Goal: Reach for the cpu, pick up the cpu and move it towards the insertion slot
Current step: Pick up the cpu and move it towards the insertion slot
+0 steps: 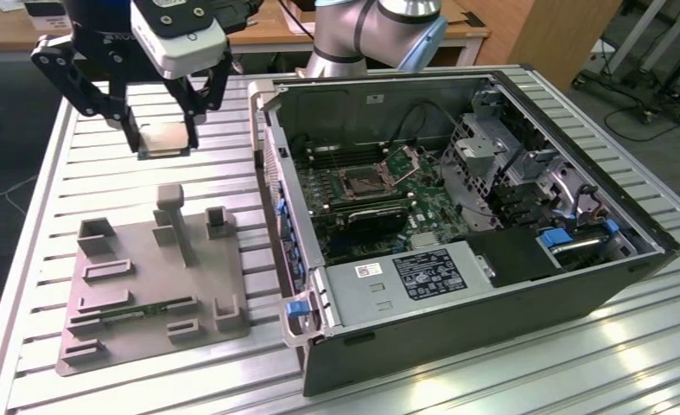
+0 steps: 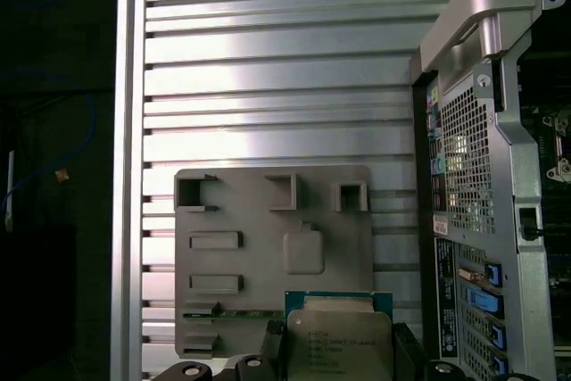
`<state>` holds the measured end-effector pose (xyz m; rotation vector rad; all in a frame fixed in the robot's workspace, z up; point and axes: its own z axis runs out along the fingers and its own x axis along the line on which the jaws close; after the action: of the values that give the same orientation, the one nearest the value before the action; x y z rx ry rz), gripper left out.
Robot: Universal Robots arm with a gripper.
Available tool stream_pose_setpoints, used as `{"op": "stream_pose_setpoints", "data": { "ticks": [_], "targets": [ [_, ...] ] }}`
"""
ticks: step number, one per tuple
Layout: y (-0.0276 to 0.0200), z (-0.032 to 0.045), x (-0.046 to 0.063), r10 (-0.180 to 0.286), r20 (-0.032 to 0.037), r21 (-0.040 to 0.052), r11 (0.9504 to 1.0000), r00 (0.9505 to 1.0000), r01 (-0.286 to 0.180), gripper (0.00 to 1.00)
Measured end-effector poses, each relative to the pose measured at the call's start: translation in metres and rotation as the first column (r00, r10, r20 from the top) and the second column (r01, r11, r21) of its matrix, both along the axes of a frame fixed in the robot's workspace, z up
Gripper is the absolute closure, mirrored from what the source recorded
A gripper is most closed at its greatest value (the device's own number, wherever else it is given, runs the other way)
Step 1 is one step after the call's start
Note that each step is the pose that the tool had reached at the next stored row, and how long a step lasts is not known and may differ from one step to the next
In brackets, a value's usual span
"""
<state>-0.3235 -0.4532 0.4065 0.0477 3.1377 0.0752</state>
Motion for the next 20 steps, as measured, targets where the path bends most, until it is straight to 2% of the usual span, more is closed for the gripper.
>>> {"op": "stream_pose_setpoints", "data": {
  "ticks": [20],
  "targets": [
    [0.0000,0.0000,0.0051,0.000,0.0000,0.0000,1.0000,1.0000,0.000,0.45]
  ]
}}
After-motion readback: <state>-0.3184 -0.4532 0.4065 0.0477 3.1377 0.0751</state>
